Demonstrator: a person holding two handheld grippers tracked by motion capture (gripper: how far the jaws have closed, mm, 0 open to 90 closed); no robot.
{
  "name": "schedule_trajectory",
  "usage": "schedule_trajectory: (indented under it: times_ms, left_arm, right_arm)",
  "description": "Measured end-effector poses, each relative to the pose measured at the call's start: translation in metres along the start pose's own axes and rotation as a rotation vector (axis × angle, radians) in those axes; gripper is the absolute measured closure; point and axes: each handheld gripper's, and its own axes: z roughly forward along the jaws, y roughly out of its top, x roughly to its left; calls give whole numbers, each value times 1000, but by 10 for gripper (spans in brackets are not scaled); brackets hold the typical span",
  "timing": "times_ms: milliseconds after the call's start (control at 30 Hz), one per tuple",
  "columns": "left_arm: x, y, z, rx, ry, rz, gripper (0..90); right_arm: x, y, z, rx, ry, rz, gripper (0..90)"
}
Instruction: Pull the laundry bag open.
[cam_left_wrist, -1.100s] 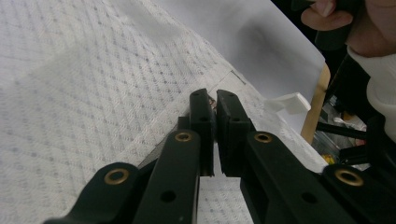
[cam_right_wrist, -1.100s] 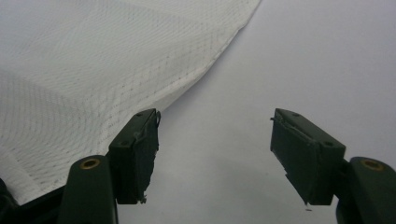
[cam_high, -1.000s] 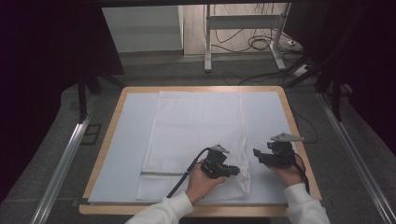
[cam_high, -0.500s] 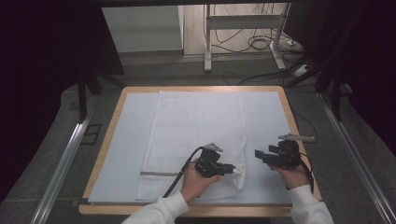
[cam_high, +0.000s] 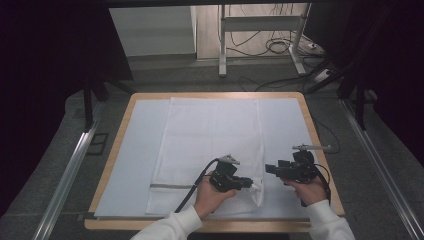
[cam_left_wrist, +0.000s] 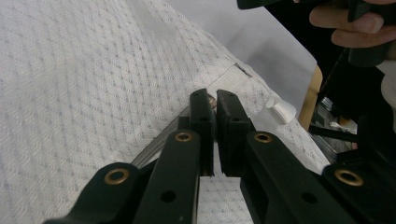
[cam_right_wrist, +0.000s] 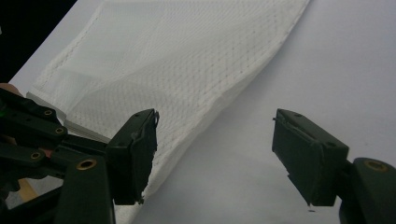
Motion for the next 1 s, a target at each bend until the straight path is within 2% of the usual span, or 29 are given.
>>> schedule_trajectory:
  times_ms: [400,667,1000]
  left_arm:
    - [0,-1,0,-1,-2,5,870]
    - [0,-1,-1,0,-4,6,870]
    - [0,-1,0,5,-4,9,870]
  right_arm:
    - [4,-2,9,30,28,9,303]
    - [7,-5,21,63,77,45,324]
    - [8,-7,36,96,99,81,360]
